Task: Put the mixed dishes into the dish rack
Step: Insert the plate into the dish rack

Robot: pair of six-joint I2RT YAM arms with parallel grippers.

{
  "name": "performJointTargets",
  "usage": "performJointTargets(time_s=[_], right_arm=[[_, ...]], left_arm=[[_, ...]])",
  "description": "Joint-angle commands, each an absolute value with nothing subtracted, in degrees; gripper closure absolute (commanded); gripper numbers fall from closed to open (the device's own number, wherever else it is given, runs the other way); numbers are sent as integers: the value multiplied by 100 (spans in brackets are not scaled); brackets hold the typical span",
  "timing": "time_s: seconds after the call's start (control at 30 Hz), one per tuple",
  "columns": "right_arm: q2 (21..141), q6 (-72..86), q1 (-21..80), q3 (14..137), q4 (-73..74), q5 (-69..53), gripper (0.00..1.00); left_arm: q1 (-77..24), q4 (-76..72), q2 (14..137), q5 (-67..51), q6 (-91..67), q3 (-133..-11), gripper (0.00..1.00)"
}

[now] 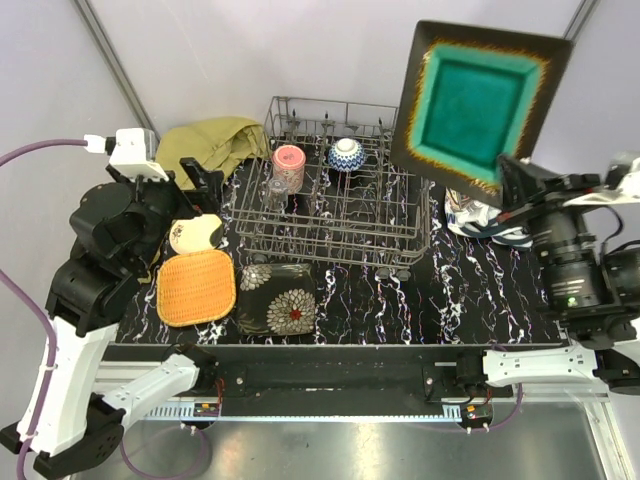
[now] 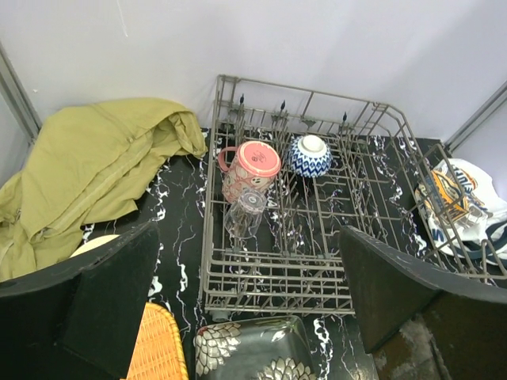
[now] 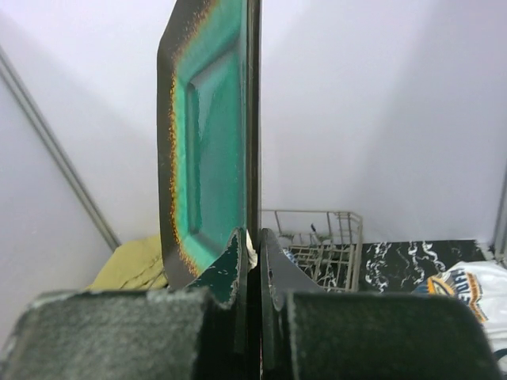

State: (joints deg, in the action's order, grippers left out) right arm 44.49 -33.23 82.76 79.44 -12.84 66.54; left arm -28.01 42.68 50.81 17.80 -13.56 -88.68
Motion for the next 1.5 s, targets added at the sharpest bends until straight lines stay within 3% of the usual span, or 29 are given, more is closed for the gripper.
performJointTargets(time_s=[0.0, 0.33, 0.5, 0.63, 0.93, 1.47], right_arm=[[4710, -4183, 8288, 8595, -2426, 5968, 100], [6062, -5053, 8218, 9552, -2637, 5775, 100], [6679, -4905, 7516, 9826, -2549, 5652, 100], [7039, -3302, 6585, 10194, -1165, 5152, 100], [7970, -2041, 4986, 11099, 251, 4106, 100], [9887, -1222, 2743, 13719, 3199, 1408, 100]], left_arm=[[-2777, 3806, 5159, 1556, -1397, -8728, 1], [-2769, 3586, 5300, 1521, -1389, -8543, 1], [-2742, 3551, 5317, 1521, -1380, -8473, 1], [-2725, 3559, 5282, 1573, -1336, -8455, 1], [-2698, 3551, 5247, 1591, -1310, -8402, 1], [-2374, 3322, 5598, 1363, -1239, -8481, 1]])
